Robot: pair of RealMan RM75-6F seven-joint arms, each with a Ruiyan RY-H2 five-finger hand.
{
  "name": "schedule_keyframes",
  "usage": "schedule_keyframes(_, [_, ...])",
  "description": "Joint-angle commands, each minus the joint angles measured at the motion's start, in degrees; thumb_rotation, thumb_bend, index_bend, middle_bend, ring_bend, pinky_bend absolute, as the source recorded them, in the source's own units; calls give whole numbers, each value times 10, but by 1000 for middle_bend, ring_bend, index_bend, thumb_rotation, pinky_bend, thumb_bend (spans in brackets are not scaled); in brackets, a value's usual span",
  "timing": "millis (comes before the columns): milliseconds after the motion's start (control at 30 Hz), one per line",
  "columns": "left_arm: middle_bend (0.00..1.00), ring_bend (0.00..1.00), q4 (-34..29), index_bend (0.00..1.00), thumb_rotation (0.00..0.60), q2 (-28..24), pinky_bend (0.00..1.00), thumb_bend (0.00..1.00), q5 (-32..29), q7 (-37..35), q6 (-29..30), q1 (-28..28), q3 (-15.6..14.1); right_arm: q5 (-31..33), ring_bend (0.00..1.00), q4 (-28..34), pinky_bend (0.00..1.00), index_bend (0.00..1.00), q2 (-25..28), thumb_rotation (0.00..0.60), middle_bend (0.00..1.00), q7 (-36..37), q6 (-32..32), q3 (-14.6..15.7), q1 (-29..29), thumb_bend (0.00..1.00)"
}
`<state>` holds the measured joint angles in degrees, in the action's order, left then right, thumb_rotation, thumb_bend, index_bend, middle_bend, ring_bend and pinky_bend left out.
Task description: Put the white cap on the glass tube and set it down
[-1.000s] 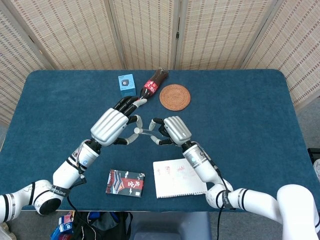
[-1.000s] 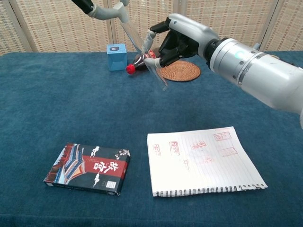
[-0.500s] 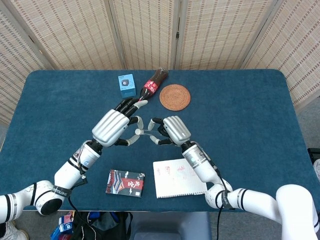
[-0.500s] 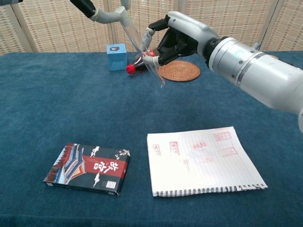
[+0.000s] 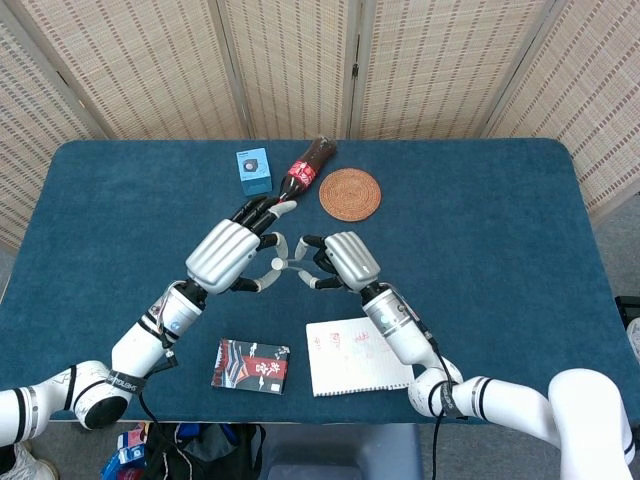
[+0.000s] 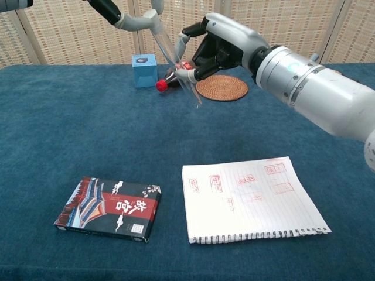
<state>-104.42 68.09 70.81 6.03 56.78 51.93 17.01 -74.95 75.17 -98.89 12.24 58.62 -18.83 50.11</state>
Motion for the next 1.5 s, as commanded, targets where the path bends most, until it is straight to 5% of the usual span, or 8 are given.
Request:
schedule_keyframes(33, [50, 0, 1, 518, 600, 0, 0, 445, -1, 1, -1, 0, -1, 1, 1000, 1, 1000, 917, 1, 600, 1000, -2, -1, 1, 0, 632])
schedule_keyframes(167, [50, 0, -1, 369, 600, -6, 0, 439, -6, 1, -8, -1, -3, 7, 1000, 6, 1000, 917, 9, 600, 1000, -14, -8, 4, -2, 633])
schedule_keyframes(333, [0, 0, -8, 46, 600, -25, 0, 349, -22, 11, -28, 0, -9, 21, 1000, 17, 1000, 917, 27, 600, 1000, -41, -23, 12, -7, 633])
schedule_keyframes(400, [0, 0, -7, 3, 600, -29, 0, 335, -24, 11, -30, -1, -11, 33, 1000, 26, 1000, 917, 43, 600, 1000, -60, -40, 16, -7, 633])
schedule_keyframes(667, [0, 0, 22, 0, 600, -42, 0, 330, -38, 10, -33, -19, -27, 130, 1000, 45, 1000, 917, 104, 600, 1000, -182, -142, 25, 25, 633])
schedule_keyframes(867, [0, 0, 42, 0, 600, -45, 0, 330, -36, 10, -23, -37, -42, 196, 1000, 0, 1000, 917, 78, 600, 1000, -244, -167, 29, 57, 633])
schedule_keyframes(1500, [0, 0, 66, 0, 600, -43, 0, 330, -22, -7, -11, -73, -60, 183, 1000, -180, 1000, 916, -57, 600, 1000, -181, -181, 28, 80, 604])
